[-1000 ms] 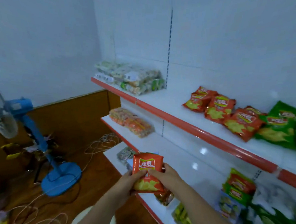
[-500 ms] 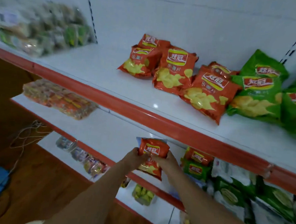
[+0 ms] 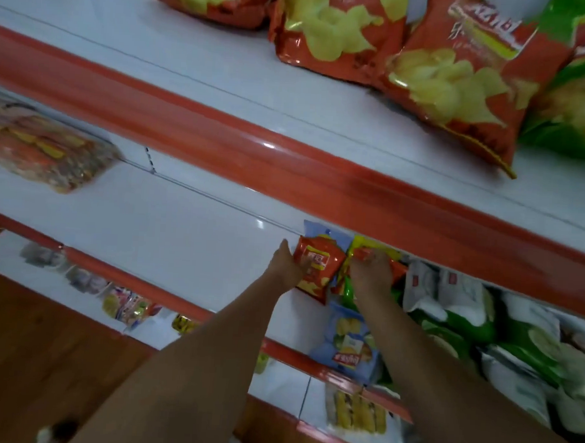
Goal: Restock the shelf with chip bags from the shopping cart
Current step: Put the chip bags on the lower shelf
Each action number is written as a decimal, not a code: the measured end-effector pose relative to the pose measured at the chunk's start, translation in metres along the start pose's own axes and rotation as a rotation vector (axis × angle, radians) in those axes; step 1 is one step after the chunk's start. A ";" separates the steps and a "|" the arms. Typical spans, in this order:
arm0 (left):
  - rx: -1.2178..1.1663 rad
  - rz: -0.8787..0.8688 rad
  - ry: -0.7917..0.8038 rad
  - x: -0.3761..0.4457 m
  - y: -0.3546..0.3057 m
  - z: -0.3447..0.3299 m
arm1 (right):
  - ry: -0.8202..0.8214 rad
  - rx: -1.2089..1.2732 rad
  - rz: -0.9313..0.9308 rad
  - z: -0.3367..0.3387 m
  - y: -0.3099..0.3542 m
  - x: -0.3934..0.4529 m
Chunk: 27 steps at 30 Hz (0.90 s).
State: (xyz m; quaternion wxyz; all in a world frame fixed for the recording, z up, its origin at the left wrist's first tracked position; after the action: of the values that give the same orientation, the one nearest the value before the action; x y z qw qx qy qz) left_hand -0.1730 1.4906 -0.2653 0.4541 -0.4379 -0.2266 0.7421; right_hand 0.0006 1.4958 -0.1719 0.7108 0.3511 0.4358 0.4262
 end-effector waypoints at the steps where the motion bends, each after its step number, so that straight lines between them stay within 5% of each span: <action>1: -0.003 0.015 -0.002 -0.012 0.003 0.004 | 0.011 -0.010 0.004 0.004 0.003 -0.011; 10: 0.115 0.128 -0.242 -0.213 0.057 0.123 | 0.356 -0.235 0.157 -0.035 0.038 -0.148; 19: 0.165 0.421 -0.689 -0.563 0.175 0.252 | 0.900 -0.369 0.544 -0.101 0.061 -0.490; 27: 0.081 0.807 -0.942 -0.890 0.299 0.224 | 1.446 -0.601 0.852 -0.110 -0.015 -0.808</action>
State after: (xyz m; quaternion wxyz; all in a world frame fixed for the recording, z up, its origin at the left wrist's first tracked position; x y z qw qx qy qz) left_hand -0.3250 0.5828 0.0259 0.0050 -0.0971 -0.1909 0.9768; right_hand -0.3036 0.7673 0.0323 0.1052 -0.0728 0.4799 0.8679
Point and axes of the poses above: each hand's wrist, its own x-axis towards the middle knuckle, its own z-axis out of the back of the hand, y = z × x, the point moved 6 cm from there along x, towards the middle knuckle, and after that the axes turned 12 degrees about x, right-handed, at the moved point
